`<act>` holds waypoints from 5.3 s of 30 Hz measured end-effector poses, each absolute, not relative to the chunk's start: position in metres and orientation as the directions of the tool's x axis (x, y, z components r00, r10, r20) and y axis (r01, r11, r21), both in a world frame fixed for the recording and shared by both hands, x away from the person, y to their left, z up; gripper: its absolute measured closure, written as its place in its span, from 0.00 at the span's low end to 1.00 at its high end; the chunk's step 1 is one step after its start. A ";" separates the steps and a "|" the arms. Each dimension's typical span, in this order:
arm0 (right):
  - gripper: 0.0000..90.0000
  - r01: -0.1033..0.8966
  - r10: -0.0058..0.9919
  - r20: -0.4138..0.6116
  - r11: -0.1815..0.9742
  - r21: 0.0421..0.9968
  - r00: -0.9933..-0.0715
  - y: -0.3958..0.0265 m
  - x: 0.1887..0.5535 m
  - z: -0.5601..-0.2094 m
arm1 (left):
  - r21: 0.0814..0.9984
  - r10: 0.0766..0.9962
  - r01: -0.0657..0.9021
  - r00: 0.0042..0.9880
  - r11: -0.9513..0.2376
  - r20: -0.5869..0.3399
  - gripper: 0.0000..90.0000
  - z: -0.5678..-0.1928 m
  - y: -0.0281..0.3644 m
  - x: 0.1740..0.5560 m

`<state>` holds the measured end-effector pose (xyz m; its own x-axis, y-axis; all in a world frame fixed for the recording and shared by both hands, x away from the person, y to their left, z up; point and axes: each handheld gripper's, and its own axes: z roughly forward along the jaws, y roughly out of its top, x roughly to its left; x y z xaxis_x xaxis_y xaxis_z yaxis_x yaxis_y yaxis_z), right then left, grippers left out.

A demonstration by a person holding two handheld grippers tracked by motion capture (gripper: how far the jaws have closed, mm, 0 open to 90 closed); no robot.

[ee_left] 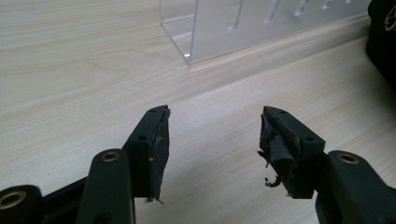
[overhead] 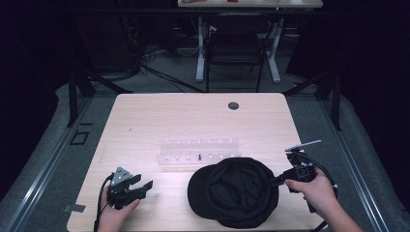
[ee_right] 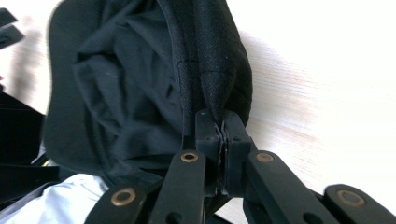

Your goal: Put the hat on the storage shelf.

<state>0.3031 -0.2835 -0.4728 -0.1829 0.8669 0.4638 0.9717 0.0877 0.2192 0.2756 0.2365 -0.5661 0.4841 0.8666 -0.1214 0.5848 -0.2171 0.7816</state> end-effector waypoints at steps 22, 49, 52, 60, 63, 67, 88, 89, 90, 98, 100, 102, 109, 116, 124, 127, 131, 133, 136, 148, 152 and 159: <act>0.98 0.970 0.748 0.630 0.074 0.232 -0.208 -0.274 0.303 -0.427 | 0.784 0.869 0.582 0.481 -0.216 -0.117 0.48 -0.566 0.238 0.276; 0.98 0.973 0.580 0.790 0.021 0.229 -0.199 -0.252 0.308 -0.396 | 0.787 0.871 0.581 0.476 -0.207 -0.123 0.48 -0.565 0.239 0.276; 0.98 0.970 0.560 0.802 0.013 0.244 -0.210 -0.252 0.308 -0.391 | 0.787 0.871 0.581 0.476 -0.206 -0.124 0.48 -0.565 0.239 0.275; 0.98 0.960 0.517 0.821 0.006 0.281 -0.244 -0.254 0.305 -0.371 | 0.787 0.870 0.582 0.477 -0.207 -0.123 0.48 -0.565 0.238 0.276; 0.98 0.957 0.516 0.820 -0.003 0.289 -0.246 -0.256 0.304 -0.365 | 0.786 0.871 0.583 0.477 -0.208 -0.123 0.48 -0.565 0.238 0.275; 0.98 0.955 0.522 0.816 -0.009 0.298 -0.249 -0.259 0.303 -0.359 | 0.787 0.871 0.582 0.476 -0.207 -0.123 0.48 -0.565 0.238 0.275; 0.98 0.933 0.478 0.827 -0.039 0.357 -0.296 -0.253 0.311 -0.330 | 0.788 0.871 0.580 0.476 -0.206 -0.124 0.48 -0.565 0.239 0.276; 0.98 0.931 0.475 0.826 -0.039 0.363 -0.302 -0.253 0.312 -0.328 | 0.788 0.871 0.580 0.476 -0.206 -0.123 0.48 -0.565 0.239 0.276; 0.98 0.932 0.473 0.828 -0.038 0.361 -0.301 -0.252 0.313 -0.327 | 0.788 0.871 0.580 0.476 -0.206 -0.123 0.48 -0.565 0.239 0.276; 0.98 0.922 0.460 0.829 -0.053 0.383 -0.317 -0.248 0.319 -0.314 | 0.787 0.871 0.581 0.477 -0.208 -0.122 0.48 -0.565 0.238 0.276; 0.98 0.921 0.456 0.830 -0.054 0.387 -0.322 -0.246 0.321 -0.311 | 0.788 0.871 0.580 0.476 -0.206 -0.122 0.48 -0.565 0.238 0.276; 0.98 0.919 0.460 0.826 -0.056 0.391 -0.324 -0.243 0.324 -0.308 | 0.789 0.871 0.579 0.475 -0.205 -0.122 0.48 -0.565 0.238 0.276; 0.98 0.915 0.462 0.825 -0.064 0.398 -0.326 -0.234 0.338 -0.304 | 0.791 0.870 0.577 0.477 -0.204 -0.123 0.48 -0.565 0.239 0.276; 0.98 0.911 0.467 0.823 -0.079 0.405 -0.325 -0.226 0.353 -0.302 | 0.791 0.869 0.577 0.478 -0.204 -0.125 0.48 -0.564 0.239 0.276; 0.98 0.905 0.474 0.817 -0.091 0.416 -0.328 -0.216 0.367 -0.301 | 0.793 0.871 0.575 0.475 -0.199 -0.126 0.48 -0.564 0.239 0.277; 0.98 0.903 0.475 0.817 -0.097 0.418 -0.327 -0.213 0.372 -0.303 | 0.792 0.870 0.577 0.477 -0.201 -0.126 0.48 -0.565 0.239 0.277; 0.98 0.901 0.479 0.818 -0.116 0.418 -0.318 -0.210 0.378 -0.304 | 0.794 0.870 0.574 0.477 -0.201 -0.125 0.48 -0.565 0.239 0.277; 0.98 0.900 0.484 0.814 -0.112 0.421 -0.321 -0.209 0.380 -0.304 | 0.791 0.869 0.579 0.477 -0.199 -0.130 0.48 -0.565 0.239 0.277; 0.98 0.900 0.491 0.812 -0.117 0.419 -0.314 -0.207 0.384 -0.306 | 0.793 0.868 0.577 0.479 -0.198 -0.131 0.48 -0.564 0.238 0.277; 0.98 0.888 0.513 0.795 -0.124 0.443 -0.325 -0.198 0.397 -0.306 | 0.791 0.867 0.577 0.481 -0.203 -0.129 0.48 -0.564 0.238 0.278; 0.98 0.884 0.525 0.787 -0.127 0.450 -0.325 -0.194 0.401 -0.306 | 0.795 0.867 0.574 0.480 -0.197 -0.132 0.48 -0.564 0.238 0.278; 0.98 0.881 0.535 0.783 -0.137 0.453 -0.319 -0.191 0.407 -0.309 | 0.796 0.866 0.572 0.482 -0.197 -0.132 0.48 -0.564 0.239 0.278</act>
<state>0.4073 -0.1913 -0.3088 -0.3192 0.5345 0.7826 0.8808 -0.1374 0.4531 0.2784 0.2387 -0.5639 0.4816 0.8665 -0.1316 0.5718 -0.1969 0.7964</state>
